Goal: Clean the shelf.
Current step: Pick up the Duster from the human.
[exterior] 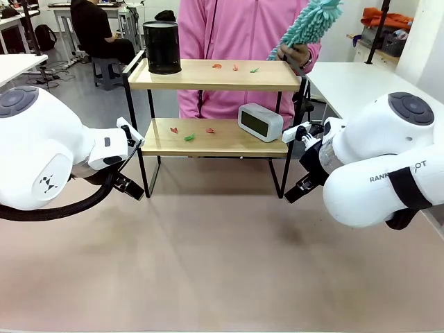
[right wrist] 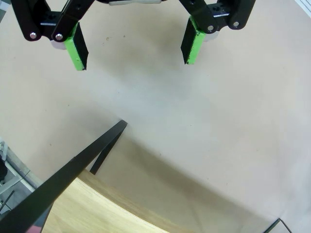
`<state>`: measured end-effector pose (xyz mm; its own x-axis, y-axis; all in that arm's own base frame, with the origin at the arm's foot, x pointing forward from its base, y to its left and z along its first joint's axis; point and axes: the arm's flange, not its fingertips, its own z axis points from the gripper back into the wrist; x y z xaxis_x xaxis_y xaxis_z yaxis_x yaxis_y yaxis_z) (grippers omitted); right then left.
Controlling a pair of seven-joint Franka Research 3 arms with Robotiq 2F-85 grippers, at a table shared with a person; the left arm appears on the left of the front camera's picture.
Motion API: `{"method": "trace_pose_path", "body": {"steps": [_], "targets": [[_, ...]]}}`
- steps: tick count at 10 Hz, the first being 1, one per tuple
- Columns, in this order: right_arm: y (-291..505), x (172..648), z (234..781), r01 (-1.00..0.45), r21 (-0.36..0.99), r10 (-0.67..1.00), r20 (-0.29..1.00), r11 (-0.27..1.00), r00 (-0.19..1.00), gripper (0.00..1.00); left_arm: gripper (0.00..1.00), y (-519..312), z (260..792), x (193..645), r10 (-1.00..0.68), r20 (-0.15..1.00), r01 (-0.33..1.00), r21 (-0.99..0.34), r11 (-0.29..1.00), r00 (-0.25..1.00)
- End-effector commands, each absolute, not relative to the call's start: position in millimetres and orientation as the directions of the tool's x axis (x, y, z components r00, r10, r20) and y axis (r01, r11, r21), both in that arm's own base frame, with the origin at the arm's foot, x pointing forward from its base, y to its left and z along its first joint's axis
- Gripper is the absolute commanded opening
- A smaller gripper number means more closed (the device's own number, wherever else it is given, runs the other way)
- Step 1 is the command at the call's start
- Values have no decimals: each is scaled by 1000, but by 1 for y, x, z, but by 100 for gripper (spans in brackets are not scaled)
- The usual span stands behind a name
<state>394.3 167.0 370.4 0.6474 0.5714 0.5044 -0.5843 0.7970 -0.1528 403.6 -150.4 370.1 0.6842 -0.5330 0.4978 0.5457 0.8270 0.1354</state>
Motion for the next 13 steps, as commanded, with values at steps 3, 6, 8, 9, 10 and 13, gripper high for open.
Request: {"method": "trace_pose_path", "body": {"steps": [3,6,8,9,10,13], "targets": [[167,394,370,-584,-153,571,504,797,647,100,100,-151,370,404,-534,498,546,136,827,684],[96,344,479,-571,92,458,501,816,734,100,100,-106,454,359,-584,584,757,-83,648,564],[0,295,534,-398,515,79,534,759,842,100,100,-43,500,314,-436,754,810,-211,548,491],[-54,280,532,-267,687,-138,474,676,870,100,100,-1,499,309,-311,783,755,-284,592,538],[-108,272,512,-201,836,-310,397,511,864,100,100,38,490,312,-138,786,674,-410,615,603],[-214,246,421,-49,990,-630,122,131,767,100,100,142,424,326,376,607,417,-775,474,700]]}}
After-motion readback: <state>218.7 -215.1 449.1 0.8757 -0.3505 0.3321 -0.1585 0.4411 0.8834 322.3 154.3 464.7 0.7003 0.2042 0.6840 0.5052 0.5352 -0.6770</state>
